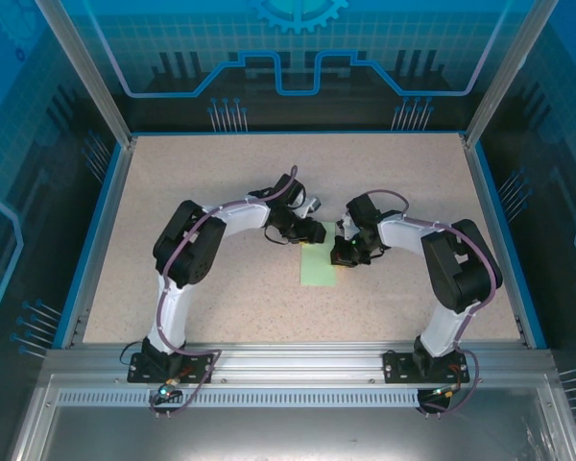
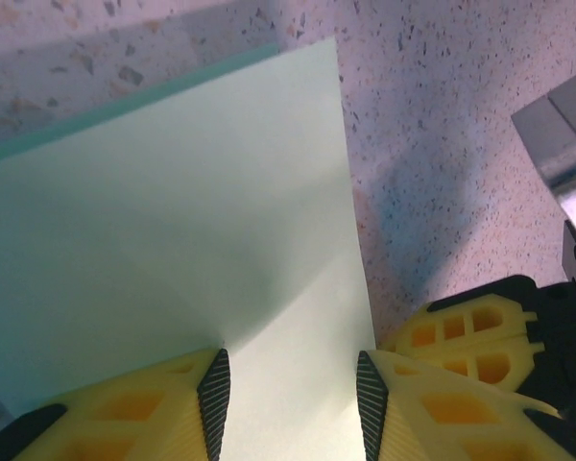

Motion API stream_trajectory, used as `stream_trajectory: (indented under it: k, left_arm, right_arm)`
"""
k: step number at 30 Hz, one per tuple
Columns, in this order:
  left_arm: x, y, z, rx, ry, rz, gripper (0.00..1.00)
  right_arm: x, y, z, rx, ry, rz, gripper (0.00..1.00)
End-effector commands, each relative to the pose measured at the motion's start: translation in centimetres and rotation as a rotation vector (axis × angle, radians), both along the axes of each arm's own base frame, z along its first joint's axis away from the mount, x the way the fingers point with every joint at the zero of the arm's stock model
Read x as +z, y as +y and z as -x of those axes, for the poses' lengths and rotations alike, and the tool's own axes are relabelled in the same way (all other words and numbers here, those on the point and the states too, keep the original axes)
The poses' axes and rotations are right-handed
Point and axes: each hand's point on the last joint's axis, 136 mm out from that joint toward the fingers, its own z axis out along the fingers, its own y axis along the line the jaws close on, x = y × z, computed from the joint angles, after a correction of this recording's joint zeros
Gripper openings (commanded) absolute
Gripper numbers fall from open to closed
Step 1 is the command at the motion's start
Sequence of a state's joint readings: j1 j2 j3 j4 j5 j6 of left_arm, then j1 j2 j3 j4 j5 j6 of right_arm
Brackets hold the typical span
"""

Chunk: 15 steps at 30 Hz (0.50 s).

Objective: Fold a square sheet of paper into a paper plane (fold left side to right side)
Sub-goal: First fold the square sheet of paper in half at the center of the table.

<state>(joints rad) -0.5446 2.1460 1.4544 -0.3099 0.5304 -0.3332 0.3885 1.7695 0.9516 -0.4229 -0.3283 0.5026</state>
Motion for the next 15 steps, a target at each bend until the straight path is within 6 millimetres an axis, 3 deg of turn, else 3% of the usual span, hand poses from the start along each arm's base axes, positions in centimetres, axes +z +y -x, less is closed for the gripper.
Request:
stream_trajectory:
  k: [1,15]
  left_arm:
    - [-1.3,0.9,-0.8,0.007,0.0,-0.049,0.43]
    - [-2.4,3.4,-3.4,0.114,0.014,-0.073,0.43]
  right_arm:
    - [-2.1,-0.9,1.6,0.028,0.061,0.096,0.03]
    - [-2.3,-1.4,2.0,0.046,0.071,0.129,0.03]
